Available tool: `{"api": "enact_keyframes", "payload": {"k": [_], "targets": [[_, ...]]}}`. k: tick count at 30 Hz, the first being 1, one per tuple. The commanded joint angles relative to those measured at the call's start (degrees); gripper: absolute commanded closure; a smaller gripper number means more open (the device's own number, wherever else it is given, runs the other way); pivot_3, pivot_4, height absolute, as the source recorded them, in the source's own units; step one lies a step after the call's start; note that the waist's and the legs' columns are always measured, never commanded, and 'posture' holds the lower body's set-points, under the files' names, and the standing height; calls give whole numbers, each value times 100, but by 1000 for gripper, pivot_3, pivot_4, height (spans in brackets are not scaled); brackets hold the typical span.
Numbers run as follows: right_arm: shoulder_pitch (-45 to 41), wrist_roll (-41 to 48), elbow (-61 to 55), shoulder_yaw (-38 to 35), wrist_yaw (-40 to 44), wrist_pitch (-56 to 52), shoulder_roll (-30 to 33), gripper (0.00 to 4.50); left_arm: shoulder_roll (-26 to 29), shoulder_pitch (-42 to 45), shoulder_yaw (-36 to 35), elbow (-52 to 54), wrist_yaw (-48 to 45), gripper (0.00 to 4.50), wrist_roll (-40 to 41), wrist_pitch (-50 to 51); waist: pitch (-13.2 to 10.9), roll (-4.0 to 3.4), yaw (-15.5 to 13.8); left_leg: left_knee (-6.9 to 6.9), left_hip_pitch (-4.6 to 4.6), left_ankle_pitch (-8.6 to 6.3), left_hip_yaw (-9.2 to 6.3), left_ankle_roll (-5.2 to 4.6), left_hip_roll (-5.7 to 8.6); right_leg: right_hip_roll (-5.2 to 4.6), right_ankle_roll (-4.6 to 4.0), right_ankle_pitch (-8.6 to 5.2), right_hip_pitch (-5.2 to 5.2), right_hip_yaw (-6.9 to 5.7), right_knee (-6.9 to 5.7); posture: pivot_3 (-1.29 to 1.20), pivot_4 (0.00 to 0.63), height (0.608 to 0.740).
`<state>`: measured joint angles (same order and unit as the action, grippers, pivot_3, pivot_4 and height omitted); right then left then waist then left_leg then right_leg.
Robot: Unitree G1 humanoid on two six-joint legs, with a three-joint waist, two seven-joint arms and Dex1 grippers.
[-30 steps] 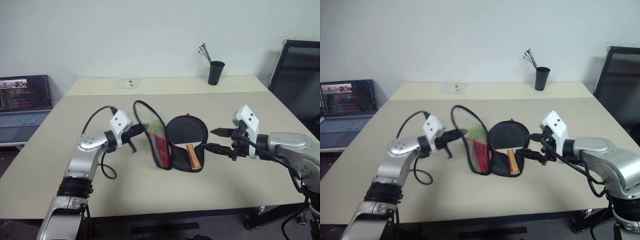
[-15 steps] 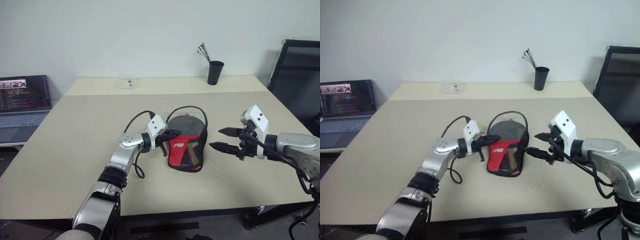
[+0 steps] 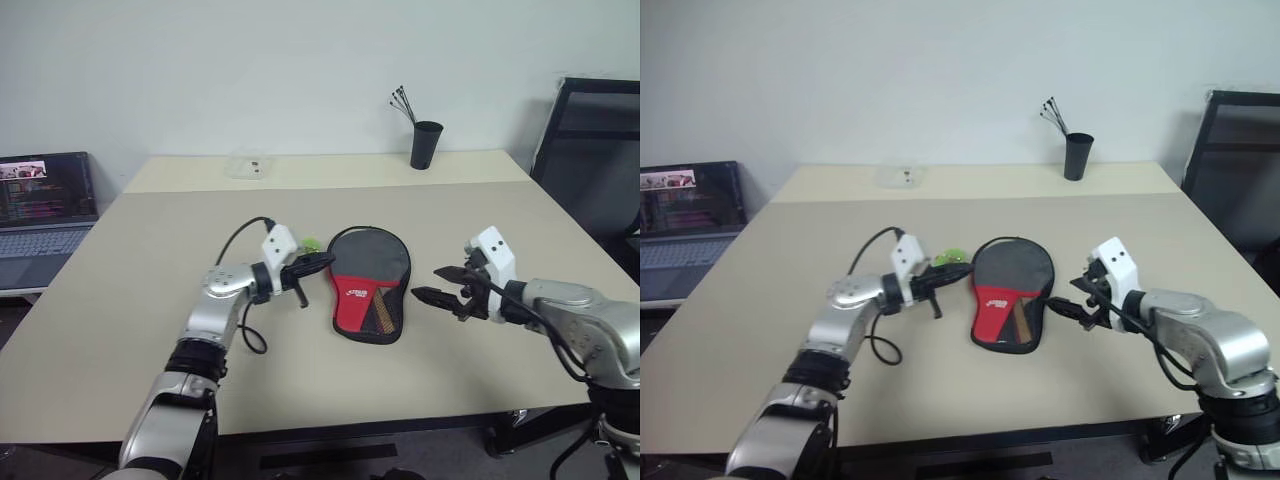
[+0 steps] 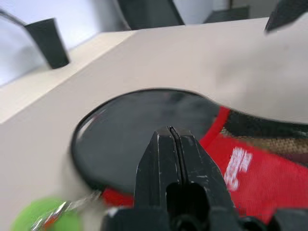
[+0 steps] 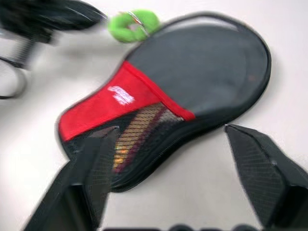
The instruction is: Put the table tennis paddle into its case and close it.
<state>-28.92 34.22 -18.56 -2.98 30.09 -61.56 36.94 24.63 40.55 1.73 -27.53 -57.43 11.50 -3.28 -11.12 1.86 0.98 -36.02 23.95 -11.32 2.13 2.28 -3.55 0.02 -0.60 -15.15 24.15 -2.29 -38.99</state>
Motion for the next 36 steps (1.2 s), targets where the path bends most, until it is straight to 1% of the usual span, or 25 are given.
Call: {"api": "enact_keyframes", "payload": {"k": [1, 5, 9, 12, 16, 25, 32, 34, 36], "targets": [[-268, -397, 465, 118, -427, 321, -415, 79, 493, -333, -410, 858, -142, 4500, 388, 401, 0, 0, 39, 0, -1, 0, 1, 0, 0, 0, 0, 0, 0, 1, 0, 0, 150, 740], [-440, -666, 1007, 222, -549, 547, -785, 79, 870, -628, -627, 1458, -21, 4500, 541, 794, 0, 0, 41, 0, -2, 0, 1, 0, -1, -1, -2, 1, 0, 3, -1, 0, 150, 740], [-583, -935, 1592, 325, -616, 801, -1078, 79, 1037, -767, -724, 1843, 101, 4500, 579, 1029, 1, 1, 28, -1, 1, 0, 1, 0, 2, -9, -2, 1, -2, 3, 0, 0, 150, 740], [-671, -1051, 1914, 333, -641, 898, -1265, 79, 1059, -826, -735, 2049, 171, 4500, 583, 1160, 1, 2, 30, -1, 0, 0, 4, 0, 2, -11, -3, 2, -2, 6, 0, 0, 150, 740], [-683, -1197, 2105, 517, -516, 941, -1360, 79, 1075, -864, -725, 2202, 238, 4500, 585, 1258, 1, 1, 37, 0, 0, 0, 5, 0, 2, -10, -3, 2, 0, 6, 0, 0, 150, 740], [-750, -1366, 2319, 771, -376, 892, -1669, 79, 1079, -803, -694, 2222, 255, 4500, 563, 1296, 1, 1, 55, -1, -3, 0, 6, 0, 0, -7, -7, 4, 0, 7, -2, 0, 150, 740], [-758, -1554, 2525, 950, -255, 831, -1776, 79, 1108, -821, -696, 2225, 256, 4500, 540, 1270, 2, 2, 83, 0, -8, 0, 8, 0, -7, -6, -11, 6, -1, 10, -3, 0, 150, 740], [-749, -1567, 2553, 994, -209, 797, -1793, 459, 1136, -855, -709, 2237, 253, 4500, 533, 1260, 2, 3, 84, 0, -10, 0, 8, 0, -10, -6, -14, 8, -1, 10, -3, 0, 150, 740], [-741, -1578, 2574, 1027, -187, 774, -1827, 1008, 1180, -915, -724, 2254, 244, 4500, 524, 1244, 3, 3, 85, 0, -11, 0, 6, 0, -12, -5, -17, 10, -1, 10, -4, 0, 150, 740]]}}
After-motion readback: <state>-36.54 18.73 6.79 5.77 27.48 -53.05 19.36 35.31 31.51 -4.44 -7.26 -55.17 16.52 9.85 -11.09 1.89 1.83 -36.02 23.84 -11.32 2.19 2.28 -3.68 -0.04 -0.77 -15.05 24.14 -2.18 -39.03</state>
